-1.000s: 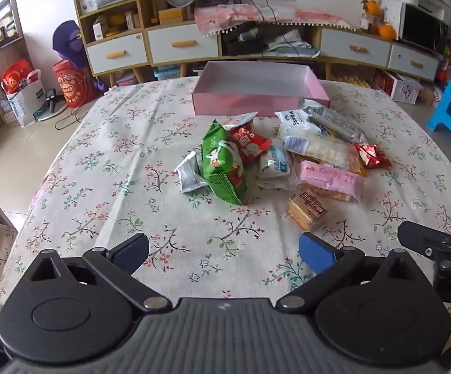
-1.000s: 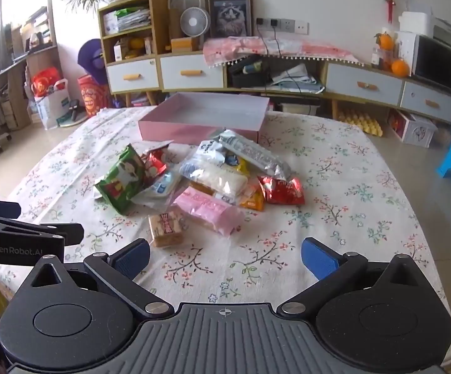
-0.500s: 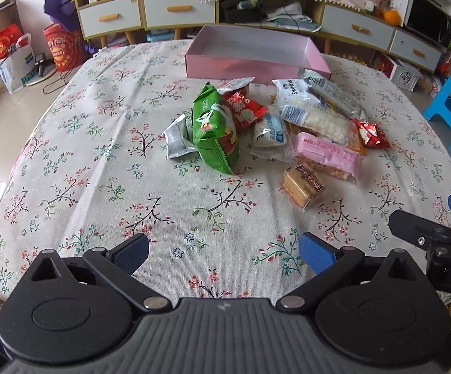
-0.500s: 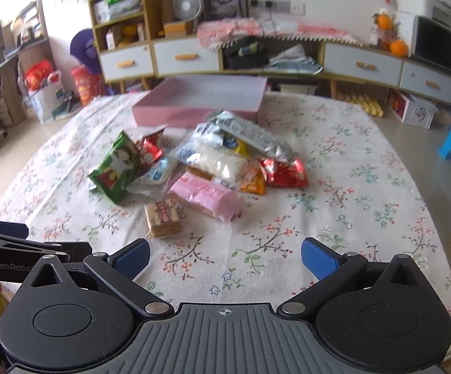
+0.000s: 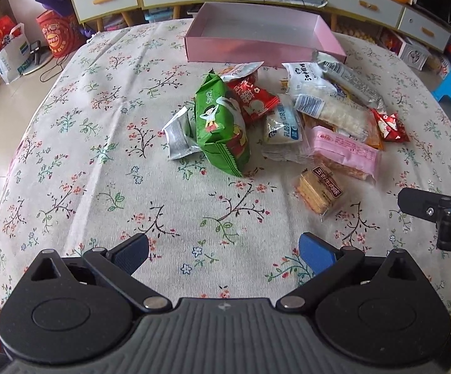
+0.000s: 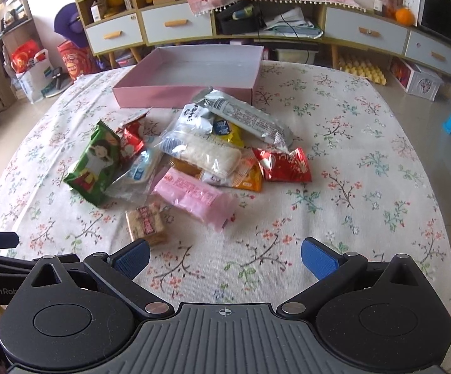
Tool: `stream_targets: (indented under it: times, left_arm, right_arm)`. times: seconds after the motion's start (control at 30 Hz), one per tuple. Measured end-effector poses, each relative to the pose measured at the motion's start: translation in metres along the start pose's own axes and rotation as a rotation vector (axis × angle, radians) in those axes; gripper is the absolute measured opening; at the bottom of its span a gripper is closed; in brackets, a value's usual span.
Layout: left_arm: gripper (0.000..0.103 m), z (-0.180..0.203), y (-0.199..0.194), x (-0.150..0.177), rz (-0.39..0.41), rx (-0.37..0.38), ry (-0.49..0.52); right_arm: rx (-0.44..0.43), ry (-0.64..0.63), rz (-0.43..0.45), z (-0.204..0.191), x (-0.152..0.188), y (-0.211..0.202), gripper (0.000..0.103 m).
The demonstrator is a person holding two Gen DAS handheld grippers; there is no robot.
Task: Organize snacks
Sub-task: 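Move both tools toward the snack pile, then grasp the green wafer bag with left tool while right tool grasps silver bar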
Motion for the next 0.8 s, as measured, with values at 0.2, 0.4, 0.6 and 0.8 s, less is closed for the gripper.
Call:
stream_targets:
  times: [0.2,0.4,0.6,0.8]
  left_arm:
    - [0.103,-0.002,0.003,-0.017,-0.010,-0.012,0.023]
    - [0.103,-0.021,0.003,-0.049,0.036,-0.027,-0.012]
    - [0.102,-0.038,0.007,-0.069,0.055,0.007,-0.036]
    - [0.093,-0.040,0.026,-0.082,0.028,0.098,-0.086]
  right_arm:
    - [-0.019,-0.005,-0.009,0.000,-0.016,0.008,0.103]
    - [-0.015,0.010,0.000,0.008,-0.041,0.020,0.103]
    - [-0.017,0.011,0.009,0.016,-0.064,0.037,0.103]
    - [-0.033,-0.024,0.024,0.013,-0.083,0.053,0.103]
Point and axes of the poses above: each gripper's, at about its wrist camera, not at the fingertips, and y roughly the way its jaws point, z to its right, x to its underside, the point moved 2 cm from there along y, roughly the way its jaws point, and after that the axes turned 15 degrees about x, right-handed, at the moved point
